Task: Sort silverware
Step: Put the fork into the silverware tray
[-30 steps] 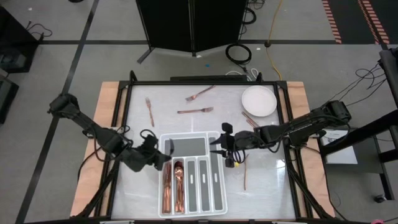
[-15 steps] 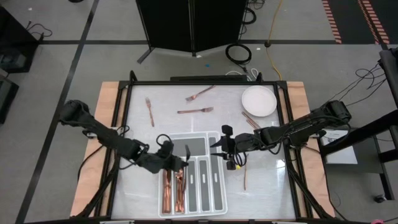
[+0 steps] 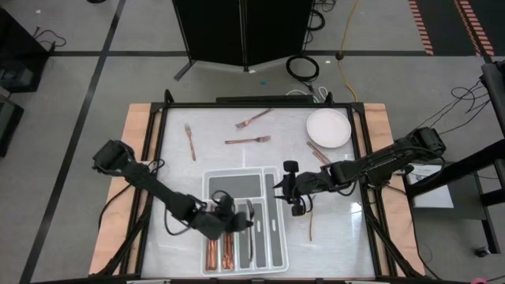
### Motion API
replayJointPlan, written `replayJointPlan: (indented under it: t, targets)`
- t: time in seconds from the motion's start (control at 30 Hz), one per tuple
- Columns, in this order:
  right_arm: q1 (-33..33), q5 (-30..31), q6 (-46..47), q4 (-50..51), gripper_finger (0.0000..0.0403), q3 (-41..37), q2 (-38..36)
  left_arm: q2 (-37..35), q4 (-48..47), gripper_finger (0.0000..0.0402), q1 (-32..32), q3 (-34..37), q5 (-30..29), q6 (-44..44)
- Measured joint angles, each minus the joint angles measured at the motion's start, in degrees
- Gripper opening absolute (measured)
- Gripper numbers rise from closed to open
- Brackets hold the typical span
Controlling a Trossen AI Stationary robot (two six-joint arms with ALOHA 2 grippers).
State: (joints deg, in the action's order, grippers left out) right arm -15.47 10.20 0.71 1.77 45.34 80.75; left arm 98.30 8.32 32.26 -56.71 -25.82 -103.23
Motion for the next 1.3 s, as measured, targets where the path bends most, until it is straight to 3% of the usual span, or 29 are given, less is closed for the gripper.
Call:
replayJointPlan:
  t: [0.23, 0.57, 1.03, 1.3]
  targets:
    - [0.0, 0.0, -4.9, 4.0, 0.0139, 0.0, 0.0, 5.9, -15.3, 0.0012, 1.2, -8.7, -0.4, -8.1]
    - [0.0, 0.0, -8.7, 5.5, 0.0139, 0.0, 0.0, 6.5, -25.4, 0.0012, 3.1, -10.2, -1.4, -20.9]
    - [0.0, 0.0, -10.4, 6.4, 0.0139, 0.0, 0.0, 6.5, -25.6, 0.0015, 2.7, -10.2, -1.0, -18.8]
    - [0.0, 0.0, -10.4, 6.4, 0.0139, 0.0, 0.0, 6.5, -25.8, 0.0078, 2.2, -10.2, -0.3, -16.2]
